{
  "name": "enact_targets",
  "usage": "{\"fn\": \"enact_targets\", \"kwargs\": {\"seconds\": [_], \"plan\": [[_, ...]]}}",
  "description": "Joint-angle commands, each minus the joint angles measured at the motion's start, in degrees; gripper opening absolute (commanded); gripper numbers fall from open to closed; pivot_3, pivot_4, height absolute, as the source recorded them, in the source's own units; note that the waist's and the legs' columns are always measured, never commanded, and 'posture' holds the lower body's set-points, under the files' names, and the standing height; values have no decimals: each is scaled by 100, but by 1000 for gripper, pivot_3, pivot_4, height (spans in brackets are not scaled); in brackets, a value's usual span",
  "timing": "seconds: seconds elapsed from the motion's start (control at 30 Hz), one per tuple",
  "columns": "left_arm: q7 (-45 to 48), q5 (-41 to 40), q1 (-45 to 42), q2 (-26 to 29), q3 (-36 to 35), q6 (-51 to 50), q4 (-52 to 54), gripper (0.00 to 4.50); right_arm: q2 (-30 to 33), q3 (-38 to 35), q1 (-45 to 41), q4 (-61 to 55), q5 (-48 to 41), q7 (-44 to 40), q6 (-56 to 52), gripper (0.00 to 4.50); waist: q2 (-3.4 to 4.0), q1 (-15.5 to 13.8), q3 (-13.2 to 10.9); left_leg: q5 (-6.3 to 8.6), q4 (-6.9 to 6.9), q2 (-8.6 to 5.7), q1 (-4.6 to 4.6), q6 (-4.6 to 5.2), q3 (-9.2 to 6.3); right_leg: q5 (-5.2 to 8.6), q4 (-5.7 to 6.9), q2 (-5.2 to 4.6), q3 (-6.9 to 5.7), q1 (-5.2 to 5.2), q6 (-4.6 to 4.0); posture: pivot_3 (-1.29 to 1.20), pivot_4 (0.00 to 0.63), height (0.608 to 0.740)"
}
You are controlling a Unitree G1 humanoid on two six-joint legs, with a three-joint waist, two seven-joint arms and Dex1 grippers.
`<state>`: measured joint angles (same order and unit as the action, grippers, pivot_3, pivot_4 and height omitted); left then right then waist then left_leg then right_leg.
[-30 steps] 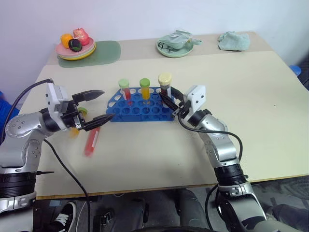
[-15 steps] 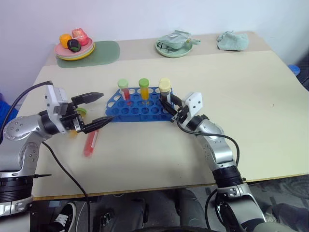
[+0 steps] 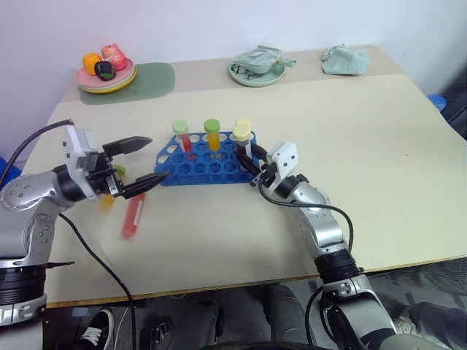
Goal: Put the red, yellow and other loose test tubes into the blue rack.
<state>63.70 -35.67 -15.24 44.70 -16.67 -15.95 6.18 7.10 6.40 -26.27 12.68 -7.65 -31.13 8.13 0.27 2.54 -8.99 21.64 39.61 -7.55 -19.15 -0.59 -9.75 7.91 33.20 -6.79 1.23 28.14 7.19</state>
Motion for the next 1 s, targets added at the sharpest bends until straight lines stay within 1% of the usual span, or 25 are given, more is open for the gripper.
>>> {"fn": "enact_targets", "kwargs": {"seconds": [0.03, 0.3, 0.67, 0.83, 1.0], "plan": [[-12, -116, 27, 102, -220, -21, 210, 4500, -4, -112, -141, 191, -21, 53, 122, 760, 0, 1, 0, 0, 0, 0, 0, 0, 0, -1, 0, 0, 0, 0, -2, 0, 150, 740], [-8, -76, 34, 117, -231, -9, 187, 4500, -44, -146, -129, 232, -176, 3, 44, 760, 1, 1, 1, 0, -2, 3, 6, 0, 1, -3, 0, 1, 0, 0, -5, 0, 150, 740], [8, -101, 84, 104, -263, -6, 202, 4500, -147, 97, 210, -217, -241, -110, -132, 760, 0, 1, 1, 0, -16, 6, 23, 0, 14, -6, 0, 1, 1, -3, -9, 0, 150, 740], [-7, -115, 99, 91, -248, -26, 228, 4500, -214, 95, 109, -154, -187, -70, -119, 760, 0, 3, 1, 1, -43, 12, 61, 0, 29, -6, -2, 1, 1, -21, -11, 0, 150, 740], [-32, -113, 85, 84, -245, -43, 262, 4500, -220, 18, -89, 188, -102, -9, 38, 760, 0, 2, 1, 1, -46, 14, 68, 0, 31, -6, -3, 2, 1, -25, -11, 0, 150, 740]]}}
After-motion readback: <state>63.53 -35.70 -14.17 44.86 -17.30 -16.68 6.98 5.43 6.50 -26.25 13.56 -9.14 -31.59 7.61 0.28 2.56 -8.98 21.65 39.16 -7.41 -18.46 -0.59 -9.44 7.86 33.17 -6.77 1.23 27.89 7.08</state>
